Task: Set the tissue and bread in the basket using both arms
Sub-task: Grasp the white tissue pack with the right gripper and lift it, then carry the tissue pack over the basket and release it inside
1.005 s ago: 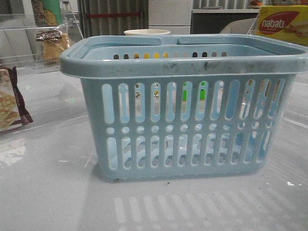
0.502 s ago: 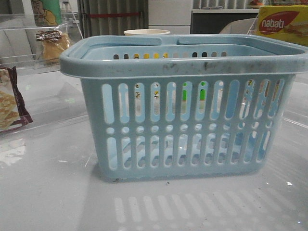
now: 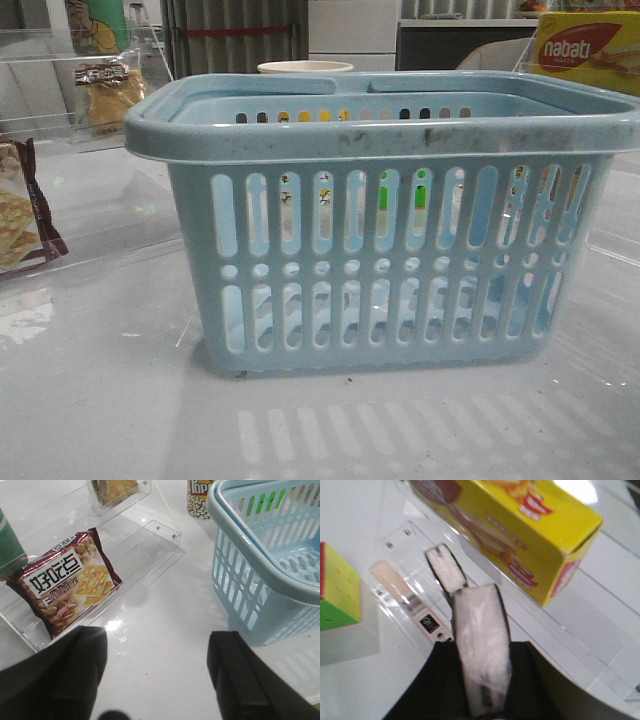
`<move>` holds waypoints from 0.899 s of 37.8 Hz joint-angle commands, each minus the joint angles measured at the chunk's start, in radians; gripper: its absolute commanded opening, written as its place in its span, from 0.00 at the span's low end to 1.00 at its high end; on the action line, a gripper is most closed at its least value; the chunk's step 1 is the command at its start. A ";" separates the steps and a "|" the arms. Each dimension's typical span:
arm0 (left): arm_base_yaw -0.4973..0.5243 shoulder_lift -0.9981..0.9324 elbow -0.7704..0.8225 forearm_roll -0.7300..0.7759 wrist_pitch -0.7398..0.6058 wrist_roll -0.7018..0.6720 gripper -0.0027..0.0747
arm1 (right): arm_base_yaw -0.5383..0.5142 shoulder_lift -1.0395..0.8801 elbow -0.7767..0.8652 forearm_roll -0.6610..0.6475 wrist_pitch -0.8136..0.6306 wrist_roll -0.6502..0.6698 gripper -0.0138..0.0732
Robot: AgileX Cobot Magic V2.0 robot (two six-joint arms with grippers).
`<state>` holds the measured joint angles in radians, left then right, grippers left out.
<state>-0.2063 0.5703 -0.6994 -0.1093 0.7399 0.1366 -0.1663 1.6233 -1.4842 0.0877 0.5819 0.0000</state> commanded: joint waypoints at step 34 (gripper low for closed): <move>-0.007 0.008 -0.028 -0.013 -0.079 0.000 0.67 | 0.571 -0.163 0.045 -0.016 0.158 -0.067 0.75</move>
<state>-0.2063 0.5703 -0.6994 -0.1093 0.7399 0.1366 0.4047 1.5586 -1.4223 0.0842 0.8044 -0.0392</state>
